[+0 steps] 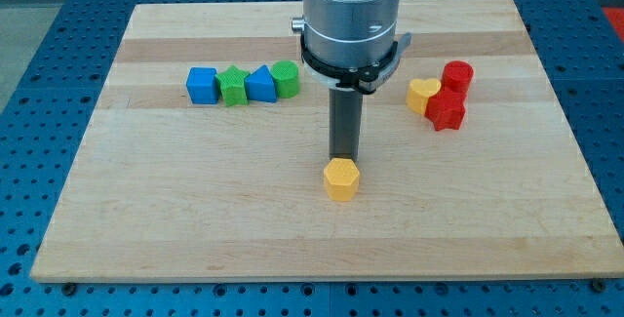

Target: Push the red star and red circle towards bottom right

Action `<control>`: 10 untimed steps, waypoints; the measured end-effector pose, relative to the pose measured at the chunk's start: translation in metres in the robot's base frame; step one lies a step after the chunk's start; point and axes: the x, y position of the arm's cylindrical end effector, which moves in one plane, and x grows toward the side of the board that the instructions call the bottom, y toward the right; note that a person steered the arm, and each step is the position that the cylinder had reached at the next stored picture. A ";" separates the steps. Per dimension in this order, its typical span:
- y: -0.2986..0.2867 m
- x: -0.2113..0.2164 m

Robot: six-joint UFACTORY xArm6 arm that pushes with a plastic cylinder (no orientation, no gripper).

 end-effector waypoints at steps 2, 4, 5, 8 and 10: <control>0.006 -0.042; 0.025 -0.121; 0.039 -0.133; 0.096 -0.191; 0.150 -0.181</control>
